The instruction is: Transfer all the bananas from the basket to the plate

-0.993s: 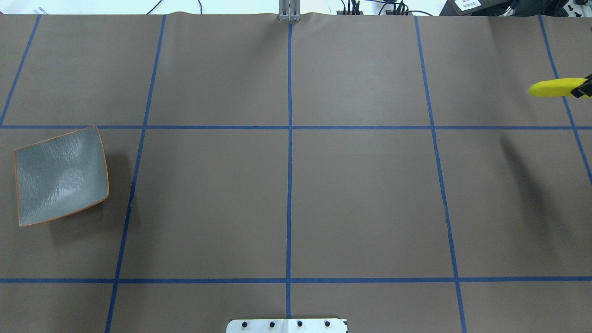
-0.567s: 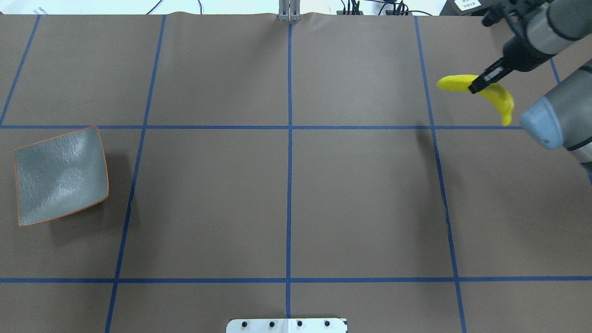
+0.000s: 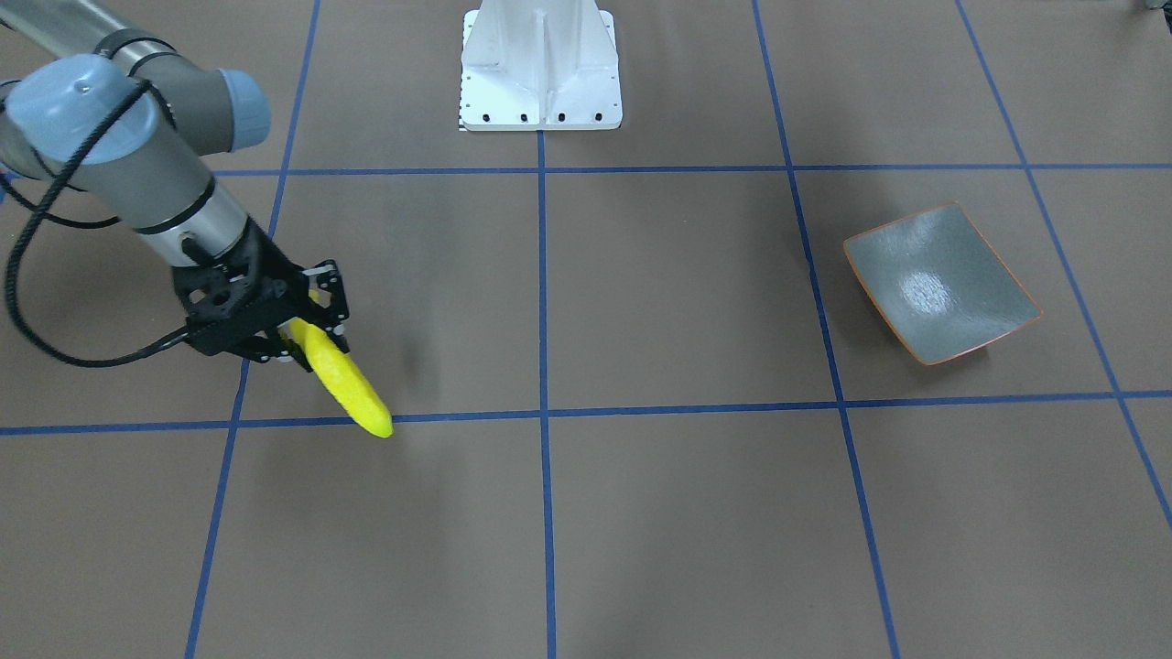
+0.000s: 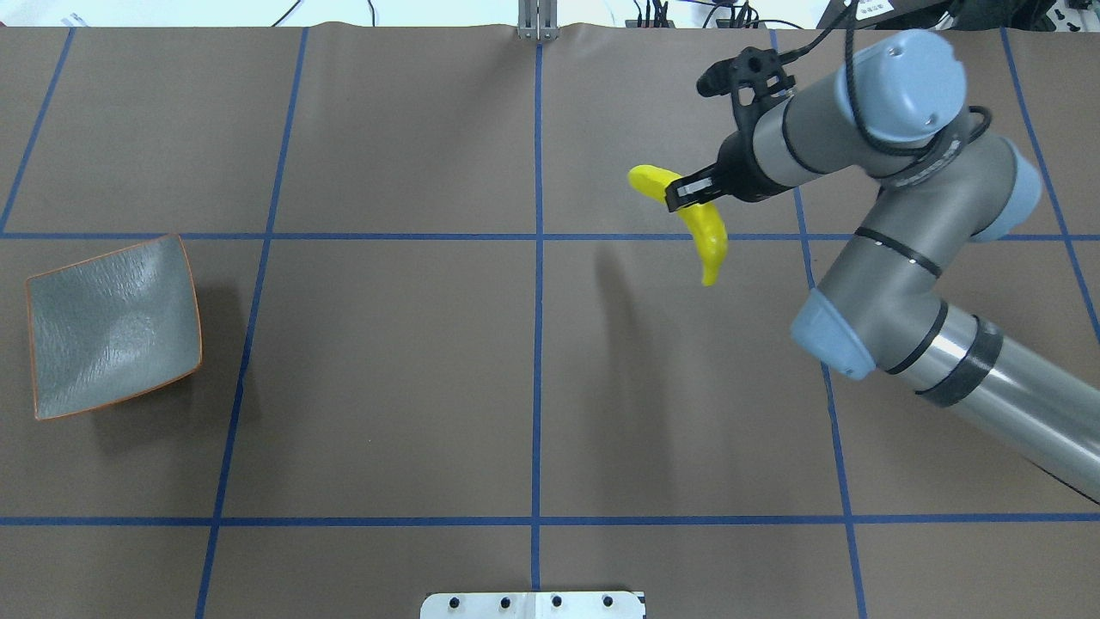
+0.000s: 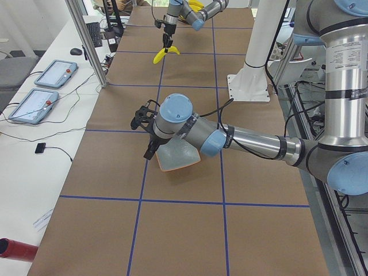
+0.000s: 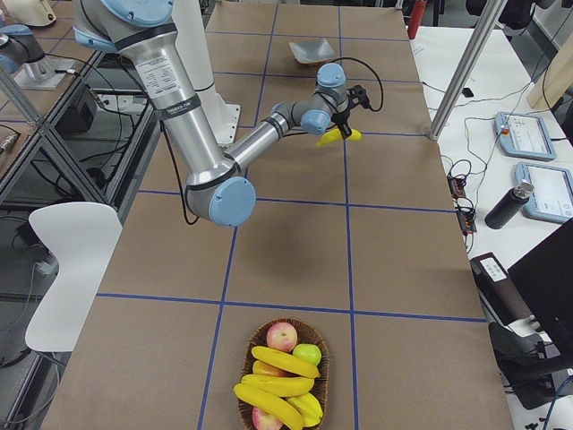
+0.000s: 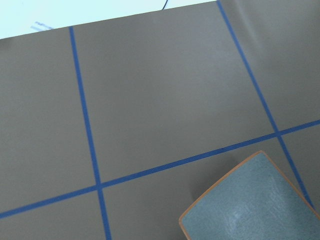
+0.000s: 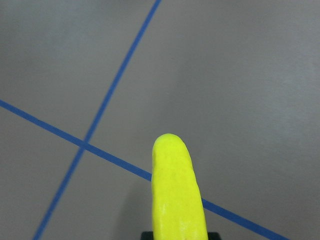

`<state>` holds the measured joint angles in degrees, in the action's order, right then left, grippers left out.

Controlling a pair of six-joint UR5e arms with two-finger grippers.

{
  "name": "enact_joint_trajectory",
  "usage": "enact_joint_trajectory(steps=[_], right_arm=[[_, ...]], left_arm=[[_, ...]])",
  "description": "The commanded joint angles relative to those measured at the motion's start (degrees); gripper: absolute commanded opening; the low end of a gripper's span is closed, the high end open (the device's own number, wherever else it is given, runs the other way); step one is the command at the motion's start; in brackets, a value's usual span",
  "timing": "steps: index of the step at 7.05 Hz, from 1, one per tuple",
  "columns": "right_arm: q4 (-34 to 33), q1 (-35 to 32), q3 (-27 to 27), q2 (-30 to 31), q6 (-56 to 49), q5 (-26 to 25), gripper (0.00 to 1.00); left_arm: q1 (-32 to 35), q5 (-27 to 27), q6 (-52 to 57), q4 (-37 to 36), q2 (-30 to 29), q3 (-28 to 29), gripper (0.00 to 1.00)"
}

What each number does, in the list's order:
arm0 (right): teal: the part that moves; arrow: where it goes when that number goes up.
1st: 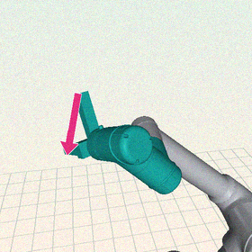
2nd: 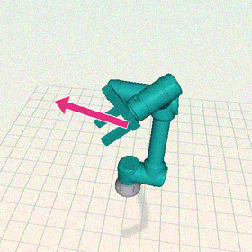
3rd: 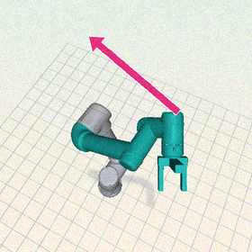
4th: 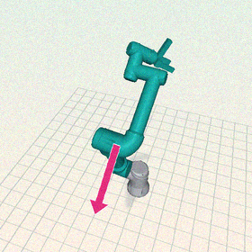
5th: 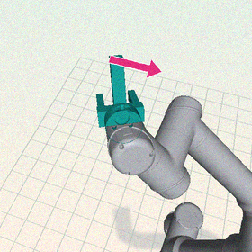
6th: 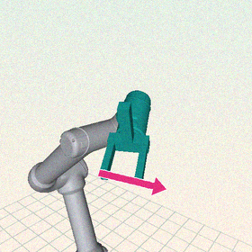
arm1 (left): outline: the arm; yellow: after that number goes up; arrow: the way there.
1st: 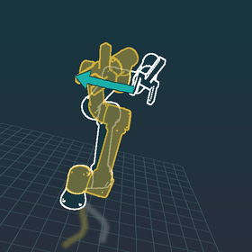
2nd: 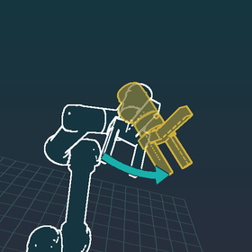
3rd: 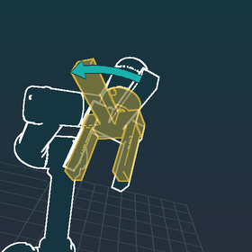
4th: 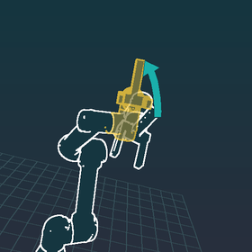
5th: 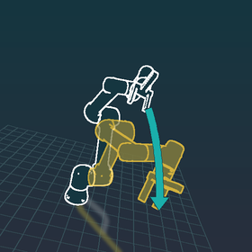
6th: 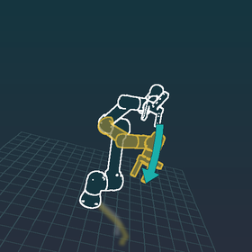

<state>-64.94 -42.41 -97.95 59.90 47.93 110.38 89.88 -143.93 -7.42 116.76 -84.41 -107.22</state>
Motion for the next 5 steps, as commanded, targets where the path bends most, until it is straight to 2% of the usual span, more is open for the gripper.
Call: enact_joint_trajectory(steps=[1, 2, 4, 5], right_arm=[[0.96, 8.28, -0.48, -5.65, 9.17, -12.43, 0.0], [0.96, 10.75, -1.97, -6.46, 11.11, -15.69, 0.0], [1.31, 14.18, -4.7, -7.86, 12.44, -20.1, 0.0], [2.96, 16.72, -4.88, -8.91, 14.54, -22.56, 0.0]], left_arm=[[-9.48, -0.57, -18.8, 11.7, -1.09, 0.0, 1.0], [-14.15, -0.3, -33.04, 14.0, -4.93, 0.17, 1.0], [-17.69, -0.04, -59.25, 13.93, -13.99, 0.26, 1.0], [-18.67, 0.31, -67.99, 14.02, -16.55, 0.43, 1.0]])
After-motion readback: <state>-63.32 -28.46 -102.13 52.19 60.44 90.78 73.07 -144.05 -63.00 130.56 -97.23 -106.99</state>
